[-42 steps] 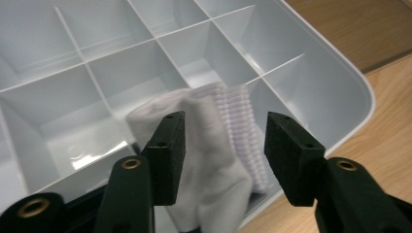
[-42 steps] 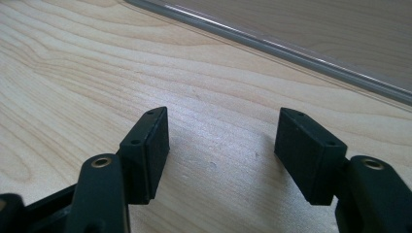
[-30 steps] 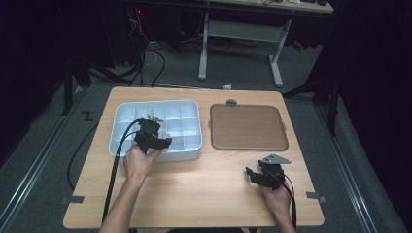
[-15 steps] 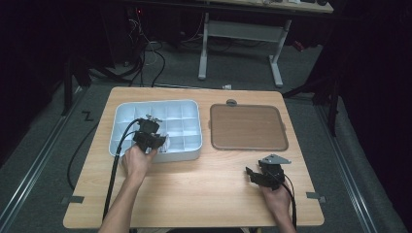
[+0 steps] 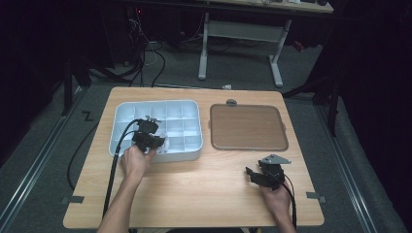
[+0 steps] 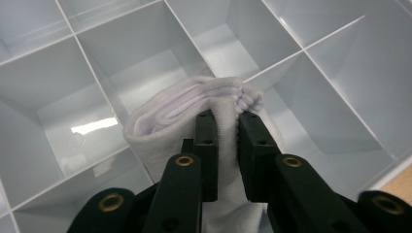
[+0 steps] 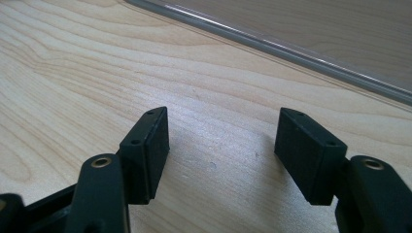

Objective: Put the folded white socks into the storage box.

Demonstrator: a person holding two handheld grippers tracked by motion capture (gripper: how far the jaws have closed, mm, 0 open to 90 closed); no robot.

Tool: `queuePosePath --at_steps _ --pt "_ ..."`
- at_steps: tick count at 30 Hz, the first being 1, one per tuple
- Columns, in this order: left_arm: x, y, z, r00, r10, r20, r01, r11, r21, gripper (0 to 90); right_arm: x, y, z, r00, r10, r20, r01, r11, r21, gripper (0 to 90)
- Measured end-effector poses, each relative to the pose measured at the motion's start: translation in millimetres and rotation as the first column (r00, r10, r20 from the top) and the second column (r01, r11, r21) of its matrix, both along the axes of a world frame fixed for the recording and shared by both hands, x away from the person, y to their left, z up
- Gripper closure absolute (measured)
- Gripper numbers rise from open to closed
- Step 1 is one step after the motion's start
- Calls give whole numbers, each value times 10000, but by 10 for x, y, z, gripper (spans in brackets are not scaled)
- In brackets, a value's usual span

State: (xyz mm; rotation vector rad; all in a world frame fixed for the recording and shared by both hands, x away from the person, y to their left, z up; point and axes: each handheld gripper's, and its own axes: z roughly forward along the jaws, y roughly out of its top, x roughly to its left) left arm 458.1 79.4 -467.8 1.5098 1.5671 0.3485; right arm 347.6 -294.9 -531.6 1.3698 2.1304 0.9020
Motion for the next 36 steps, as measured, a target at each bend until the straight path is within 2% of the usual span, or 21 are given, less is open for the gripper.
queuePosePath --at_steps 5,9,15,21,23,25,26,31,32,33,34,36 --pt "14 45 -15 9996 1 -288 -9 9996 -298 808 0 0 0 10000 0 1 0 10000 -2 377" --pt "24 44 -16 9991 -3 -415 -10 9995 -300 810 0 0 0 10000 -2 0 2 10000 0 377" --pt "37 29 -95 9959 -114 -897 125 9998 120 823 0 1 0 10000 -3 0 3 10000 -2 377" --pt "106 25 -182 9868 -195 -1608 240 9994 256 826 0 0 0 10000 1 2 -1 10000 -4 377" --pt "122 31 -188 9846 -158 -1741 187 9997 150 827 -1 1 0 10000 -8 -6 8 10000 3 377" --pt "163 67 -213 9775 -177 -2103 142 9997 -182 827 0 1 0 10000 -1 0 1 10000 -2 377" --pt "171 71 -218 9762 -141 -2165 94 9997 -228 827 -1 2 0 10000 -7 -5 7 10000 1 377" --pt "158 75 -217 9795 -252 -2001 211 9995 -228 811 0 4 1 10000 -7 -11 7 10000 11 377" --pt "139 77 -211 9828 -306 -1821 276 9994 -191 799 0 4 1 10000 -5 -16 5 10000 15 377" --pt "139 77 -211 9828 -306 -1821 276 9994 -191 782 0 4 1 10000 -4 -16 4 10000 10 377" --pt "97 67 -188 9874 -352 -1541 354 9994 -17 763 0 3 0 10000 7 -12 -7 10000 16 377" --pt "53 47 -169 9916 -363 -1240 380 9992 118 733 0 3 0 10000 4 -10 -4 10000 14 377"
